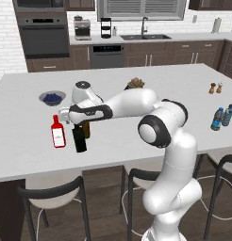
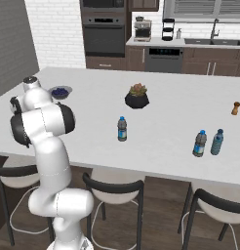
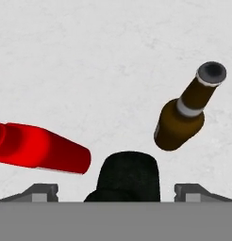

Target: Move the plastic bottles in the middle to the plastics group, and the glass bottles in the middle to the glass group.

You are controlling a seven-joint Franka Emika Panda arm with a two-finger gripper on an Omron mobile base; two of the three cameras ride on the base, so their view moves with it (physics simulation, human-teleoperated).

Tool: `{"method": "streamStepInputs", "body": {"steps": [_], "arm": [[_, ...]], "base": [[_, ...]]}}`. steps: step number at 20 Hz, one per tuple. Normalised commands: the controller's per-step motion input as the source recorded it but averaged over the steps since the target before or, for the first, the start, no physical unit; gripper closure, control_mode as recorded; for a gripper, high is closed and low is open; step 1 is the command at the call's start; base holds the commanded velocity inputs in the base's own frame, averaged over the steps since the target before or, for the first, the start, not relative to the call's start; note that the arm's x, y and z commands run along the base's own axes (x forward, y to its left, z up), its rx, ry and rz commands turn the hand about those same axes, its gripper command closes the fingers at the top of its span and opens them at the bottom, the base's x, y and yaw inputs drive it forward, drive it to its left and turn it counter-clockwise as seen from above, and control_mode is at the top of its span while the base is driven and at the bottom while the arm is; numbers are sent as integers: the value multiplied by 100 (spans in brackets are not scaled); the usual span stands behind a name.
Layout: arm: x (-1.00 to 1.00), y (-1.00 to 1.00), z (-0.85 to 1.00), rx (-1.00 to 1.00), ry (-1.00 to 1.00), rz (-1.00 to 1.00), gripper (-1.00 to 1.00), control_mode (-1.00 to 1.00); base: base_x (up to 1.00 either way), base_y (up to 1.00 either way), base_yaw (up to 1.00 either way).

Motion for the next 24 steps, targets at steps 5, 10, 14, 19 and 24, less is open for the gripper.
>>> {"method": "streamStepInputs", "body": {"steps": [5, 10, 14, 19, 24], "arm": [[-17, 0, 9, 0, -6, 0, -100, -100], [-25, 0, 25, 0, -5, 0, -100, -100], [-14, -9, 30, 0, -4, 0, -100, -100], [-19, -32, 48, 8, -6, 0, -100, -100], [-47, -68, 30, 10, -1, 0, -100, -100]], "base": [[0, 0, 0], [0, 0, 0], [0, 0, 0], [0, 0, 0], [0, 0, 0]]}}
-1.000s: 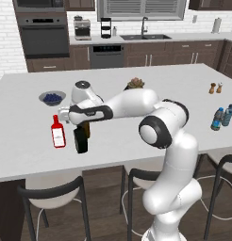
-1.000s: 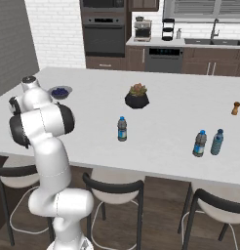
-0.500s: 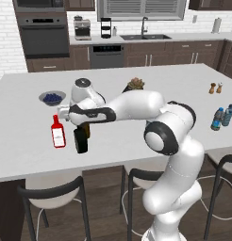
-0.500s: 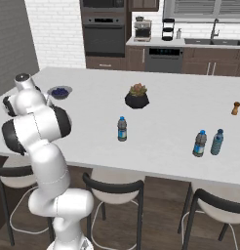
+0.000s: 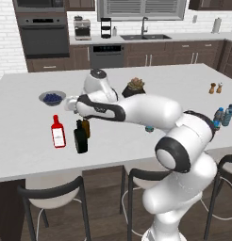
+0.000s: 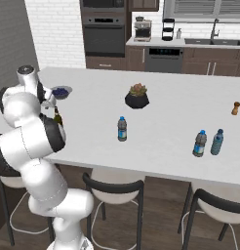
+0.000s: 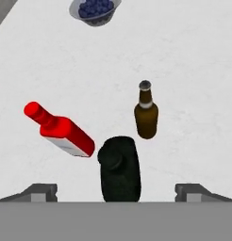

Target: Move the plastic bottles in the middle to the plastics group, and the glass bottles in the middle to the glass group.

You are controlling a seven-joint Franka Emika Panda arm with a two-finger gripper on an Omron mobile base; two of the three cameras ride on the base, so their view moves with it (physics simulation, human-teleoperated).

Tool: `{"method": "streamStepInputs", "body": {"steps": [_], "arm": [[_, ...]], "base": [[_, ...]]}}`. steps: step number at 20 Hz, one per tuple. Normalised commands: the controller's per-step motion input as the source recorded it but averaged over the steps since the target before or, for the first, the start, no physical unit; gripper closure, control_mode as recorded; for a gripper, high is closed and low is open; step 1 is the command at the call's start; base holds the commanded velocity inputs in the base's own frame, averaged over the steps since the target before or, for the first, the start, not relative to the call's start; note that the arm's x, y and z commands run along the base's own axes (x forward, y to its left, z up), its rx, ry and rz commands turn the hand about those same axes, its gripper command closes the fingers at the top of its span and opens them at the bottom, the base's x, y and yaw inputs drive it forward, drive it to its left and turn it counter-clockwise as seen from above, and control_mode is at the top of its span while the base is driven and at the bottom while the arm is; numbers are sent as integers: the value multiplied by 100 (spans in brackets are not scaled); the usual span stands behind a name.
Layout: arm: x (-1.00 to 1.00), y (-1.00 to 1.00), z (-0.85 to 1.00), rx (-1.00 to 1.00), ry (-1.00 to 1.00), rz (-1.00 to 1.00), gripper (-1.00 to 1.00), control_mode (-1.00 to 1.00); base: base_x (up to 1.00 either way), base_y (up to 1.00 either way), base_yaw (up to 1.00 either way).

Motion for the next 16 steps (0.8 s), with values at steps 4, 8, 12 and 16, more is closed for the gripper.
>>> {"method": "streamStepInputs", "body": {"steps": [4, 8, 12, 16], "arm": [[-51, -80, 23, 5, 0, 0, -100, -100], [-47, -86, 28, 0, 0, 0, -100, -100], [-36, -93, 25, 0, 0, 1, -100, -100], [-17, -94, 15, -3, 0, 3, -100, -100]], "base": [[0, 0, 0], [0, 0, 0], [0, 0, 0], [0, 0, 0]]}}
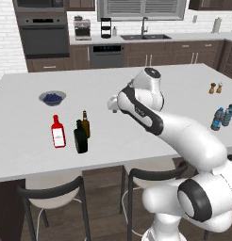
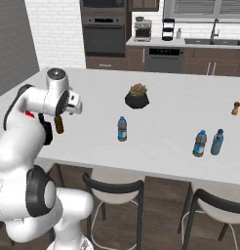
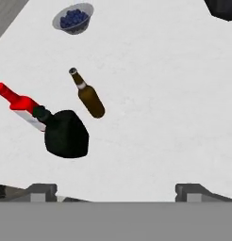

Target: Move the plastic bottles in the middle to the plastics group, and the glass bottles in the middle to the glass group.

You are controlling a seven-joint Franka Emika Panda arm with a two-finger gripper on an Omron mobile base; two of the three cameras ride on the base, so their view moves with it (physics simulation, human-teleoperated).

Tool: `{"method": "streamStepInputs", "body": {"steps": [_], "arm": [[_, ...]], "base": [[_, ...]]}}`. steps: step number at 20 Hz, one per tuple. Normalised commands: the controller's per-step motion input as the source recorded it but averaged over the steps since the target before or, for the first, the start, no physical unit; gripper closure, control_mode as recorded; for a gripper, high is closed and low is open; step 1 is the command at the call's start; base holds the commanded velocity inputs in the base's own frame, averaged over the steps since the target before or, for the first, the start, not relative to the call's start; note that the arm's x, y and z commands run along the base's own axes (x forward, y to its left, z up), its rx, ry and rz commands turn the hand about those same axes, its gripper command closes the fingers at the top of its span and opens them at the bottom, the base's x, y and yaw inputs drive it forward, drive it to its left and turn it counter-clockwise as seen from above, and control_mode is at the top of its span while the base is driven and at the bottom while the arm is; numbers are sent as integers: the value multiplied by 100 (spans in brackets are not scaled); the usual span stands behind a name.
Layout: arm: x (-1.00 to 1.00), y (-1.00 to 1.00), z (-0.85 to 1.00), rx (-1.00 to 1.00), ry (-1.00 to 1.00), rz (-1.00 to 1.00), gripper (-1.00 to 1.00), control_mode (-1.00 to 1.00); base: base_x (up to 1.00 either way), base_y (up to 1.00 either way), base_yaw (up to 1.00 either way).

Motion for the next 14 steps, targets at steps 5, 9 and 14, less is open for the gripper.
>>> {"method": "streamStepInputs", "body": {"steps": [5, 9, 14], "arm": [[-3, -85, 11, -14, 6, 6, -100, -100], [0, -66, 20, -26, 18, 10, -100, -100], [0, -62, 28, -31, 17, 10, -100, -100]], "base": [[0, 0, 0], [0, 0, 0], [0, 0, 0]]}}
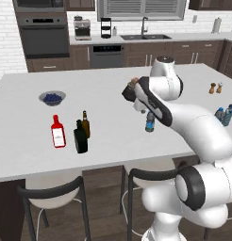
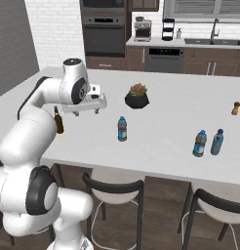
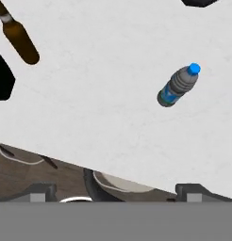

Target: Move the plastic bottles in the middle to the plastics group, and the glass bottles in the middle to the glass group.

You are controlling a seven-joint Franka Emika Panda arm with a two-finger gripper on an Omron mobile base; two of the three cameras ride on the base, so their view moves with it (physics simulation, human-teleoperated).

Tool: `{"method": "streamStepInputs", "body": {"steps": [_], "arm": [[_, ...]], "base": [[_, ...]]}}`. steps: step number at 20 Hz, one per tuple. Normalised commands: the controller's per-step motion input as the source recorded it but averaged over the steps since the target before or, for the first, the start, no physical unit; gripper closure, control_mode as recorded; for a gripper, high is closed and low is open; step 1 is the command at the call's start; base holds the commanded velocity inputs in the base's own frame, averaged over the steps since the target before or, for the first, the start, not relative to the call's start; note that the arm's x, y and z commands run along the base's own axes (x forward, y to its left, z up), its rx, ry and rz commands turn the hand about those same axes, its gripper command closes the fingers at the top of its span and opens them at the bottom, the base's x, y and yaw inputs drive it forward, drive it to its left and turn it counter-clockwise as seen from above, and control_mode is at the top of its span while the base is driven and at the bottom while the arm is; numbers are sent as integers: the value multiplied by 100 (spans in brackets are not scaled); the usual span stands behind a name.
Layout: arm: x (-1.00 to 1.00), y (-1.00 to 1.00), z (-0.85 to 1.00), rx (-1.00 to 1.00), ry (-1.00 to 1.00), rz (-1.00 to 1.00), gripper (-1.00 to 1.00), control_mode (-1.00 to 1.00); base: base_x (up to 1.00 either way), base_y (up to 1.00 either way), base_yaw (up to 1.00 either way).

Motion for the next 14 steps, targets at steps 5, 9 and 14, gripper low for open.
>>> {"method": "streamStepInputs", "body": {"steps": [5, 9, 14], "arm": [[5, -67, -3, -6, 1, 6, -100, -100], [20, -59, -13, 1, -7, 4, -100, -100], [34, -54, -7, 0, -6, 3, -100, -100]], "base": [[0, 0, 0], [0, 0, 0], [0, 0, 0]]}}
